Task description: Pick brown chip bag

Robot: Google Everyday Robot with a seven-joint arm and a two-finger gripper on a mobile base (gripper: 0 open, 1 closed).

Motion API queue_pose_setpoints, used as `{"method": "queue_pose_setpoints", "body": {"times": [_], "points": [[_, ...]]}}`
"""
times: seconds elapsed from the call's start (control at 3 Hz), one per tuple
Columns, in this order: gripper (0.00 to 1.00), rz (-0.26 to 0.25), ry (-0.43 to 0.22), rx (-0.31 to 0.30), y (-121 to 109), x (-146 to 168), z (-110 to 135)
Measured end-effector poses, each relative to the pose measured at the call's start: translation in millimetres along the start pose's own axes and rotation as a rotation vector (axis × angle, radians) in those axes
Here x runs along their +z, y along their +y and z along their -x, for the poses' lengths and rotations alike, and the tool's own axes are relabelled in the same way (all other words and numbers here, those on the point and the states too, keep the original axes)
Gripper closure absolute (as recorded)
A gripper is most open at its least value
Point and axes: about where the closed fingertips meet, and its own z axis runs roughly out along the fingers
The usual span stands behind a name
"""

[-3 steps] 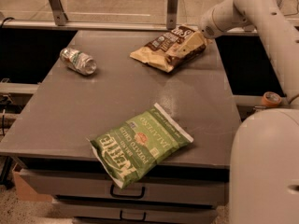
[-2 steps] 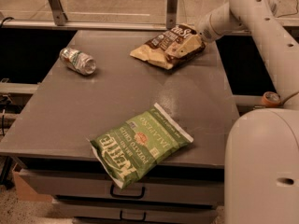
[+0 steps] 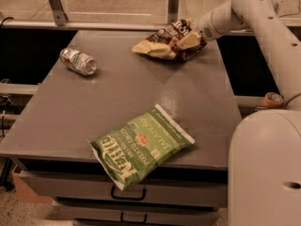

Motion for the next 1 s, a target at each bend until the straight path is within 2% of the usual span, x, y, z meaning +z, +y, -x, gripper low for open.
{"method": "queue_pose_setpoints", "body": {"times": [0.33,0.67,1.0], "points": [[0.88,0.021,-0.044,-0.024,11.5,-11.3,22.4],[1.00,0.062,-0.080,-0.051,30.8,-17.1,42.4],[1.00,0.129,-0.159,-0.087,53.4,-32.1,74.1]]}}
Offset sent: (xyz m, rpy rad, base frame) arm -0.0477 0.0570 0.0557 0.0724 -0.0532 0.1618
